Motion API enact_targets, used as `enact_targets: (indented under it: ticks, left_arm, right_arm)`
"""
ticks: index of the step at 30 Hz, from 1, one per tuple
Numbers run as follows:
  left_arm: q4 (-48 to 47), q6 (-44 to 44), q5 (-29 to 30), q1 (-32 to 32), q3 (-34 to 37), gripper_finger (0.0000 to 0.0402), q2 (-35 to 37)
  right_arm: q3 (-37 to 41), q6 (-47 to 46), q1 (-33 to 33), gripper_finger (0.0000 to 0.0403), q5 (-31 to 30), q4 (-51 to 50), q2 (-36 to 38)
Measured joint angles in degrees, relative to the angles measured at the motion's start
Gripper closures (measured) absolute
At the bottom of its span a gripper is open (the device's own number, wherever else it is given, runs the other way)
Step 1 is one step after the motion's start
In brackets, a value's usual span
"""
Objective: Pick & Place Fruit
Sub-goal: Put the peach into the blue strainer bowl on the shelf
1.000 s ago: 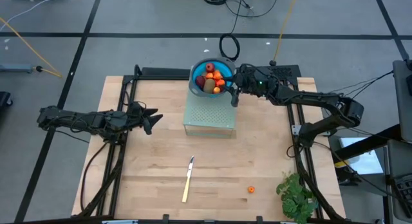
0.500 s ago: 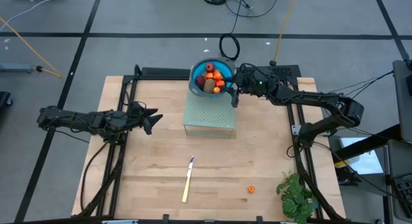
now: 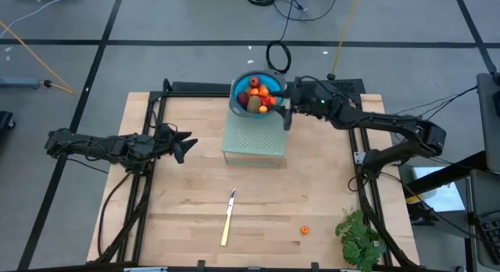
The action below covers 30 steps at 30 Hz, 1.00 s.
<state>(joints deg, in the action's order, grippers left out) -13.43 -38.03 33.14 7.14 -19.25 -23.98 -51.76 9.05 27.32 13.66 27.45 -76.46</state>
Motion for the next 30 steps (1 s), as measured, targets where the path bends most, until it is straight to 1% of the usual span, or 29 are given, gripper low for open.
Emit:
enact_targets:
  ticks: [3,6,12,17,19,22,27,30]
  left_arm:
    - [0.0,0.01,-0.01,0.0,0.0,0.016,-0.01]
    - [0.0,0.28,0.01,0.0,0.0,0.016,0.0]
    - [-0.02,1.46,0.01,0.01,0.0,0.016,0.01]
    - [-0.02,2.33,-0.01,0.0,0.0,0.016,0.01]
    - [-0.04,2.06,-0.01,0.0,0.0,0.016,0.01]
    - [-0.04,2.18,-0.01,0.0,0.0,0.016,-0.01]
    - [-0.07,2.18,-0.01,0.0,0.0,0.016,0.01]
    - [-0.06,2.2,-0.01,0.0,0.0,0.016,-0.01]
  right_arm:
    - [-0.01,-2.33,-2.29,0.0239,0.1,-1.45,3.12]
    - [-0.01,-3.56,-4.99,0.0266,0.09,-4.09,6.52]
    - [-0.01,-3.88,-11.47,0.0333,0.07,-13.0,12.5]
    - [-0.01,-3.86,-16.98,0.039,0.03,-17.44,15.6]
    - [-0.01,-3.84,-19.14,0.0399,0.02,-19.01,16.31]
    - [-0.01,-3.9,-22.72,0.0395,0.03,-20.75,16.76]
    - [-0.01,-3.9,-30.0,0.0401,0.11,-24.62,16.33]
    - [-0.01,-3.85,-34.76,0.0401,0.12,-29.49,16.25]
